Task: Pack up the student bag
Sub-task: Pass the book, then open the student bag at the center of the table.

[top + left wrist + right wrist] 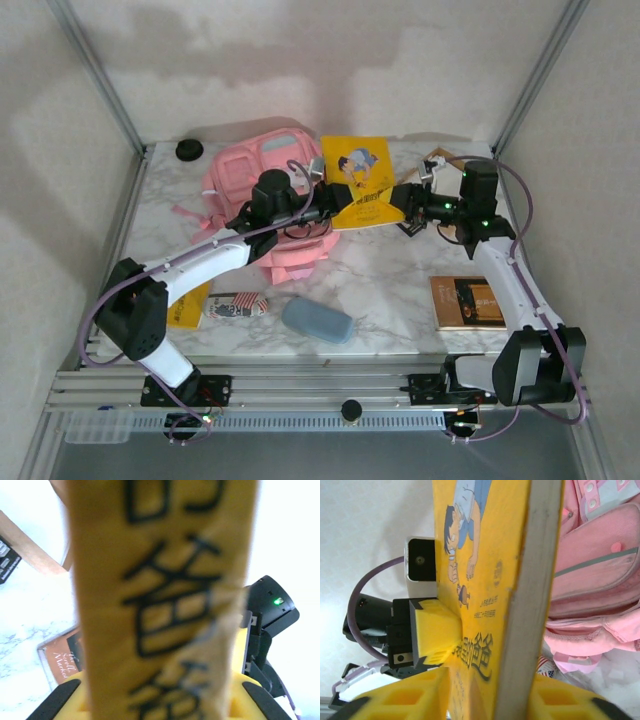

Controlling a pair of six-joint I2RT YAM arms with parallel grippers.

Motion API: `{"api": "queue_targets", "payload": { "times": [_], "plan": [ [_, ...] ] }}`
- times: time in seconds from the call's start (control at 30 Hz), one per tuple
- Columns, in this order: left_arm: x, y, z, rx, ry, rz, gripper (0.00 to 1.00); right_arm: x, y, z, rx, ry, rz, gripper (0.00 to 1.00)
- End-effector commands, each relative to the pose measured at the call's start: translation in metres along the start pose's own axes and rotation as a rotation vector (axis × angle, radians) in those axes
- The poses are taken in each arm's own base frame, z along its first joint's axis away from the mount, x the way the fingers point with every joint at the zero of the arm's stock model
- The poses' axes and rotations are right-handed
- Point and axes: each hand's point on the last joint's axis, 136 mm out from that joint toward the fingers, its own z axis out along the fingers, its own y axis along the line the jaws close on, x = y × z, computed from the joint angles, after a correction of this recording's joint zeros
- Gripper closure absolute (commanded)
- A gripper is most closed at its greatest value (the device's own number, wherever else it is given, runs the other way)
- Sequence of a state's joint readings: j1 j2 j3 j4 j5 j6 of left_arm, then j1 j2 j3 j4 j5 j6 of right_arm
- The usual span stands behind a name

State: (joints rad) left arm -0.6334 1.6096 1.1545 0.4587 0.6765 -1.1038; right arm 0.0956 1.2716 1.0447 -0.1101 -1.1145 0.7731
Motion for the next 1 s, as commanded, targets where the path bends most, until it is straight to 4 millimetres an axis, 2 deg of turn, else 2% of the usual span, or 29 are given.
{"api": "queue_targets", "payload": {
  "times": [0.0,0.1,0.17,0.2,0.27,0.3,0.37,0.4,0.5,0.57,0.67,0.8,0.97],
  "plan": [
    [-0.009,-0.001,0.003,-0.014,-0.040,0.056,1.00,0.003,0.012,0.000,-0.035,0.014,-0.055,0.77],
    [-0.010,0.004,0.002,-0.029,-0.036,0.068,0.99,-0.002,0.010,-0.001,-0.018,-0.004,-0.076,0.87],
    [-0.012,0.012,0.000,-0.050,-0.036,0.066,0.92,-0.006,0.006,-0.003,-0.002,-0.015,-0.073,0.97],
    [-0.014,0.014,-0.002,-0.055,-0.035,0.067,0.85,-0.009,0.003,-0.004,0.013,-0.027,-0.070,1.00],
    [-0.019,0.020,-0.009,-0.083,-0.034,0.093,0.67,-0.012,0.001,-0.009,0.026,-0.042,-0.073,1.00],
    [-0.023,0.029,-0.015,-0.133,-0.033,0.112,0.60,-0.014,0.000,-0.012,0.034,-0.051,-0.077,1.00],
    [-0.034,0.047,-0.031,-0.261,-0.042,0.187,0.53,-0.020,-0.006,-0.018,0.088,-0.076,-0.087,1.00],
    [-0.043,0.063,-0.043,-0.359,-0.049,0.224,0.50,-0.022,-0.013,-0.021,0.132,-0.086,-0.092,1.00],
    [-0.066,0.109,-0.082,-0.752,-0.030,0.387,0.43,-0.021,-0.035,-0.025,0.253,-0.079,-0.092,1.00],
    [-0.075,0.125,-0.101,-0.921,0.019,0.473,0.40,-0.017,-0.042,-0.025,0.274,-0.067,-0.082,1.00],
    [-0.074,0.141,-0.106,-1.008,0.148,0.604,0.37,-0.016,-0.049,-0.027,0.297,-0.069,-0.072,1.00],
    [-0.077,0.174,-0.107,-1.135,0.269,0.707,0.34,-0.020,-0.059,-0.031,0.339,-0.085,-0.047,1.00],
    [-0.055,0.207,-0.091,-1.202,0.472,0.857,0.32,-0.024,-0.060,-0.037,0.353,-0.108,-0.034,1.00]
  ]
}}
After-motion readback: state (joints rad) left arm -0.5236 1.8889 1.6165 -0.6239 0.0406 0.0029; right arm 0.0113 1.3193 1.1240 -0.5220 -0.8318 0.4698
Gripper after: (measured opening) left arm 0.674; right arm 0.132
